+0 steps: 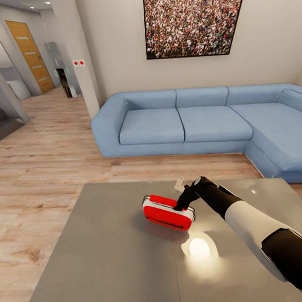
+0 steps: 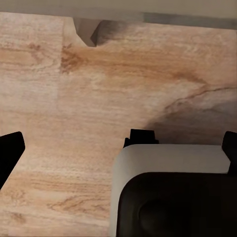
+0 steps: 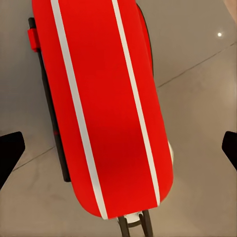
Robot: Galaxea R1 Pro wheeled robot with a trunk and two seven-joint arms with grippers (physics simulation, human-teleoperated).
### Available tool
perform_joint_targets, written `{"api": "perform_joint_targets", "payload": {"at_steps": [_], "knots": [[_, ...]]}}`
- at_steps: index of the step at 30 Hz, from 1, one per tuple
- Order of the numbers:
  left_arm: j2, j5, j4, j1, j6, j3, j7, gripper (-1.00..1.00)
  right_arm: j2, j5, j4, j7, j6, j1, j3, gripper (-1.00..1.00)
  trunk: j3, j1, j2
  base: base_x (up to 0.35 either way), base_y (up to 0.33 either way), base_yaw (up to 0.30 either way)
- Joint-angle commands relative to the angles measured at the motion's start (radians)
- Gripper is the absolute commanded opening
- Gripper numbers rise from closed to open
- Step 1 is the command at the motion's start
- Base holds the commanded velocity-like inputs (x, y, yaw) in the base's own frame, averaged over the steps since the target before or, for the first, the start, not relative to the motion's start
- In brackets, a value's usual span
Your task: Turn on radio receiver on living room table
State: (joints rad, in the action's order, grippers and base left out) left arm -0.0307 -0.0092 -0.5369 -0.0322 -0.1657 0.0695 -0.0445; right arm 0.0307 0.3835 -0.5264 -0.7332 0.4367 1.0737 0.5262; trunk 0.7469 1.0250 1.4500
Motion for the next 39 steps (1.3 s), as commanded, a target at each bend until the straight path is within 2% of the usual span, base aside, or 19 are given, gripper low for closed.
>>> {"api": "perform_joint_targets", "payload": {"at_steps": [1, 15, 23, 30, 39], "knots": [[0.000, 0.000, 0.000, 0.000, 0.000, 0.000, 0.000, 1.00, 0.000, 0.000, 0.000, 0.000, 0.000, 0.000, 0.000, 1.00, 0.002, 0.000, 0.000, 0.000, 0.000, 0.000], [0.000, 0.000, 0.000, 0.000, 0.000, 0.000, 0.000, 1.00, 0.002, 0.000, 0.002, 0.002, -0.001, 0.000, 0.000, 1.00, 0.024, 0.000, 0.000, 0.000, 0.000, 0.000], [0.000, 0.000, 0.000, 0.000, 0.000, 0.000, 0.000, 1.00, 0.020, 0.001, 0.005, 0.003, -0.004, 0.000, 0.000, 1.00, 0.037, 0.000, 0.000, 0.000, 0.000, 0.000], [0.001, 0.000, 0.000, 0.000, 0.000, 0.000, 0.000, 1.00, 0.021, 0.000, 0.013, 0.063, -0.005, 0.000, 0.001, 1.00, 0.048, 0.000, 0.000, 0.000, 0.000, 0.000], [0.002, 0.000, 0.000, 0.000, 0.000, 0.000, 0.000, 1.00, 0.020, 0.000, 0.016, 0.070, -0.006, 0.000, 0.001, 1.00, 0.063, 0.000, 0.000, 0.000, 0.000, 0.000]]}}
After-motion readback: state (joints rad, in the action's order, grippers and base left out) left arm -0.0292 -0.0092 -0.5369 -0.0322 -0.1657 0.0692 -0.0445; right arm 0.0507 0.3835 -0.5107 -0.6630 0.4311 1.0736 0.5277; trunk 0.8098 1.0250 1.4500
